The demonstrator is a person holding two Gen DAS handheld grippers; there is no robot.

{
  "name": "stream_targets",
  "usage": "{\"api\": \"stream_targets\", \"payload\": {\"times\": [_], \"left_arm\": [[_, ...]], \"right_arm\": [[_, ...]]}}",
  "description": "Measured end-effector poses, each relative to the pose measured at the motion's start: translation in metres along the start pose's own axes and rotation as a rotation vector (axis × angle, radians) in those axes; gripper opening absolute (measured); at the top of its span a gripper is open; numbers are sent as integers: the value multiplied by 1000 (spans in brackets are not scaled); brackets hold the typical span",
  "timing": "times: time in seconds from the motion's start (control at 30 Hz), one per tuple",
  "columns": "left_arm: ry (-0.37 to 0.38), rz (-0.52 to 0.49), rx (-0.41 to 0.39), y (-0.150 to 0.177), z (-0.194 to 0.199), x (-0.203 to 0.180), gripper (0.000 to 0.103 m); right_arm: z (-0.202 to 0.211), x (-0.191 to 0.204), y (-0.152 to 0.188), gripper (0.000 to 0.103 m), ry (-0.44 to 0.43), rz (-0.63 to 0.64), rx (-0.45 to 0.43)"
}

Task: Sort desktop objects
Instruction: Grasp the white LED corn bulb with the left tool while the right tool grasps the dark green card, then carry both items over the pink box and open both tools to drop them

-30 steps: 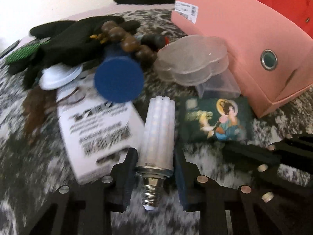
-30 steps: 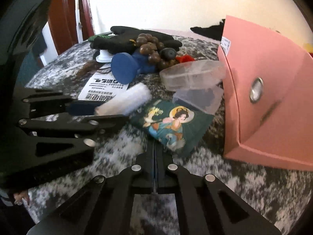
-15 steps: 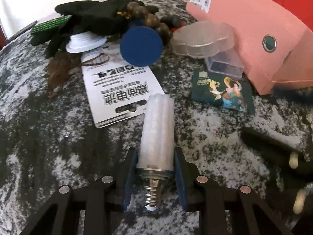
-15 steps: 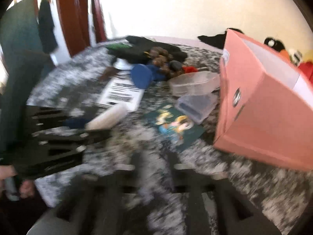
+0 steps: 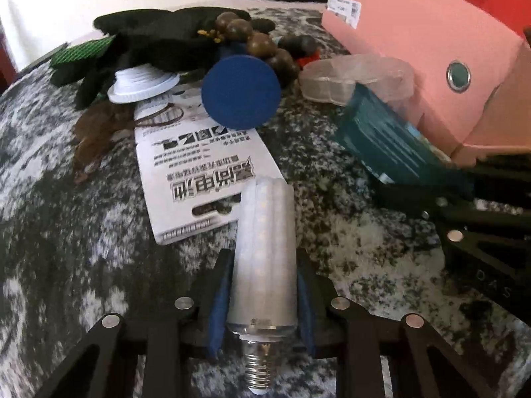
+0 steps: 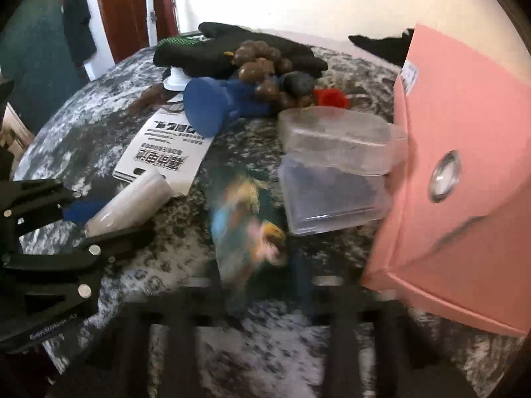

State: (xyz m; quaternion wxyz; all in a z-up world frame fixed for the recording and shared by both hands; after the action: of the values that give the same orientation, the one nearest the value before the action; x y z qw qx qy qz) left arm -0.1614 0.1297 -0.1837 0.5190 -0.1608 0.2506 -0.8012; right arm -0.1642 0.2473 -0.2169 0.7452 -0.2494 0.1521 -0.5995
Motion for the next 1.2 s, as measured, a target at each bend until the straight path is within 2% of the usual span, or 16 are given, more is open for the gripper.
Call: {"api": "stream_targets", "payload": {"times": [0.13, 0.37, 0.73, 1.03, 1.2], "left_arm": [[1, 31, -6, 8, 13, 6, 29], [8, 54, -46, 20, 50, -1, 29], [25, 42, -206, 4, 151, -27, 29], [97, -59, -367, -44, 233, -88, 29], [149, -162, -444, -95, 256, -141, 29]], "right_arm": [[21, 2, 12, 6, -31, -25, -23], [88, 25, 26, 6, -101, -27, -118], [201, 45, 50, 6, -126, -13, -254], [295, 16, 59, 6, -76, -41, -401], [346, -23, 57, 6, 9, -77, -489]]}}
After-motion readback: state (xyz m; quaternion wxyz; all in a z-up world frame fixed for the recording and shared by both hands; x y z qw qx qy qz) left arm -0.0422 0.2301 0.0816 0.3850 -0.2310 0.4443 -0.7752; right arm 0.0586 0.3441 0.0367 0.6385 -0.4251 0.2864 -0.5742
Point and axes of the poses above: each gripper's, at about its wrist camera, not at the fingertips, and z roughly against the way its jaws point, x to its left, y to its underside, the point moved 7 cm from there along -z, roughly the way its jaws point, and after that the axes turned 5 degrees about -z, right-handed, at the moved point
